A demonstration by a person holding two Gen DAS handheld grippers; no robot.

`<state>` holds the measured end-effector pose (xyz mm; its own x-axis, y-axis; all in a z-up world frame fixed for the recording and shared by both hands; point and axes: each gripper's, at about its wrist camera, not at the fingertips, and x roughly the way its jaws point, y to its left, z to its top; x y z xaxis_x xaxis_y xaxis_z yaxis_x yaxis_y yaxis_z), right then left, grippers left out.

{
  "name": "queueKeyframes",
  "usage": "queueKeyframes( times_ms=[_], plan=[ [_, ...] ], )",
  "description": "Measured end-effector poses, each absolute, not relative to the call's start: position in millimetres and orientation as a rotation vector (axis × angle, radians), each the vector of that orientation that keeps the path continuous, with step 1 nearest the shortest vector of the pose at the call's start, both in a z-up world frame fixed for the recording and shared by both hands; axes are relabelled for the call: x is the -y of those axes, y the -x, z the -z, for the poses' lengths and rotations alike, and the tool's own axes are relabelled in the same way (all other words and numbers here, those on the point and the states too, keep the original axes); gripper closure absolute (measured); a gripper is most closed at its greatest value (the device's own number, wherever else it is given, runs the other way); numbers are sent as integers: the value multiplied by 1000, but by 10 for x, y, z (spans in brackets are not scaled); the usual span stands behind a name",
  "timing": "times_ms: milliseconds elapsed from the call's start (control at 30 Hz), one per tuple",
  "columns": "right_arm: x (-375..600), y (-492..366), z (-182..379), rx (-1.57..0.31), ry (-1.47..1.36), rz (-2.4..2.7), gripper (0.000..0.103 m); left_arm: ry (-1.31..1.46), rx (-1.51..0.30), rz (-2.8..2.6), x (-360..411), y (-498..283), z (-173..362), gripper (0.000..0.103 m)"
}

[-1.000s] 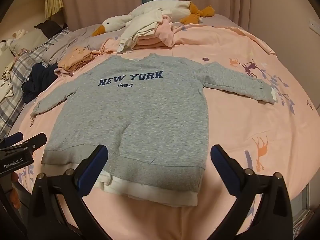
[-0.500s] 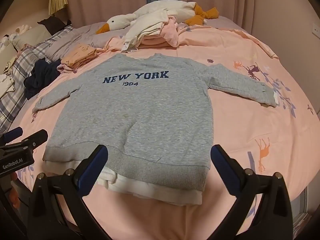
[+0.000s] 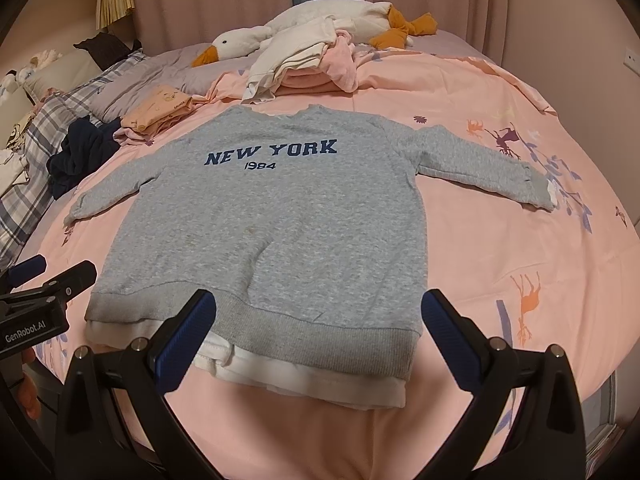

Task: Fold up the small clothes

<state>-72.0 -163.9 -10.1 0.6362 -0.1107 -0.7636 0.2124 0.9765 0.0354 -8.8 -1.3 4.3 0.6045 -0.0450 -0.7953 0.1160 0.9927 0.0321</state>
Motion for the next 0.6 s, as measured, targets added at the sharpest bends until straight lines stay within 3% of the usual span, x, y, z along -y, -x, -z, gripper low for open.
queueKeyframes(
  times_ms=[600],
  plan=[
    [1670,716,125,-869,-131,181,0,-92,-922,100,35,95,-3,1]
  ],
)
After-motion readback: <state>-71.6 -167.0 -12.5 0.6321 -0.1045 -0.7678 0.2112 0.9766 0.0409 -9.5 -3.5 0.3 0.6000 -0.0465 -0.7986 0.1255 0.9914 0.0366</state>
